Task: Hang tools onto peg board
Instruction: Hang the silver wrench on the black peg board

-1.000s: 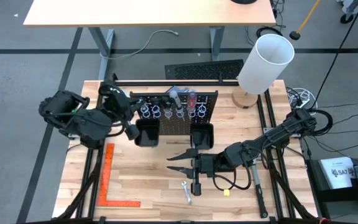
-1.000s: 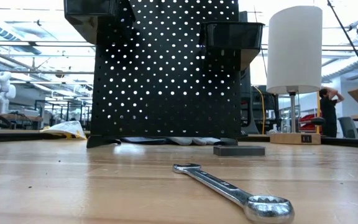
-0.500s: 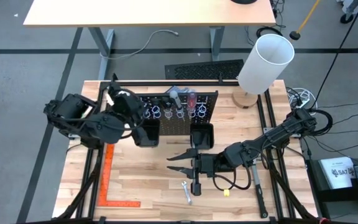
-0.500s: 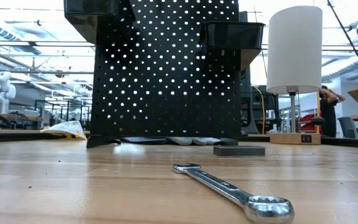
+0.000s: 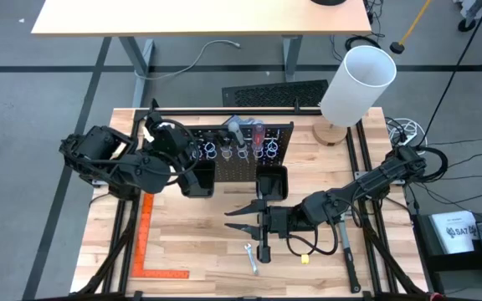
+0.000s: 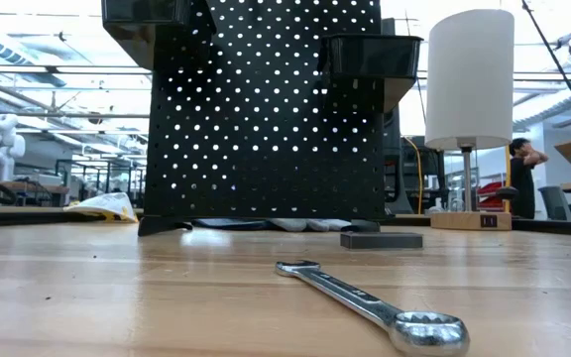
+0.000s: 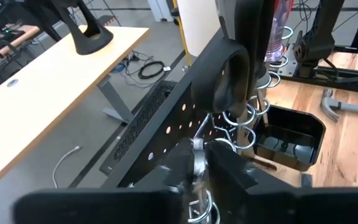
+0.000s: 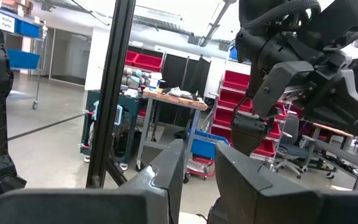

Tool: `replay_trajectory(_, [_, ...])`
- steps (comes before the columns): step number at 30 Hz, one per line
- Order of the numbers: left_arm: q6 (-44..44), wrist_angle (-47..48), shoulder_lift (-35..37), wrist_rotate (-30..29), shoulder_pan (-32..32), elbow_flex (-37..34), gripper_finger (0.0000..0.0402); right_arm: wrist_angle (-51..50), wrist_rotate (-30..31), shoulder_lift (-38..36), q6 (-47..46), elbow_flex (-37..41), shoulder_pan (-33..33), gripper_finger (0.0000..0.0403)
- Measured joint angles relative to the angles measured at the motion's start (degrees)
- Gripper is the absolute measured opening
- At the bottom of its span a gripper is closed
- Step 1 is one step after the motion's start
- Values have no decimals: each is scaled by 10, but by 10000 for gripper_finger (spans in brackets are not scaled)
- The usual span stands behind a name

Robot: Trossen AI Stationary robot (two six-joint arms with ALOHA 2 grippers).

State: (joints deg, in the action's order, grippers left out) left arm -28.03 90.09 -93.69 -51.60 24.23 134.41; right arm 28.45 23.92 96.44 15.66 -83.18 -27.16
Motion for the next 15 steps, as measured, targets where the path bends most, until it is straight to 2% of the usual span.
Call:
replay_trajectory(3, [0,0,0,1,0,0,92,0,0,0,0,0,0,84])
replay_trajectory(6, [0,0,0,6,0,0,108,0,0,0,0,0,0,84])
replay_trajectory(9, [0,0,0,10,0,0,113,0,0,0,0,0,0,84])
replay_trajectory(15, [-1,-20,21,58,11,0,115,-12,0,0,1,0,0,84])
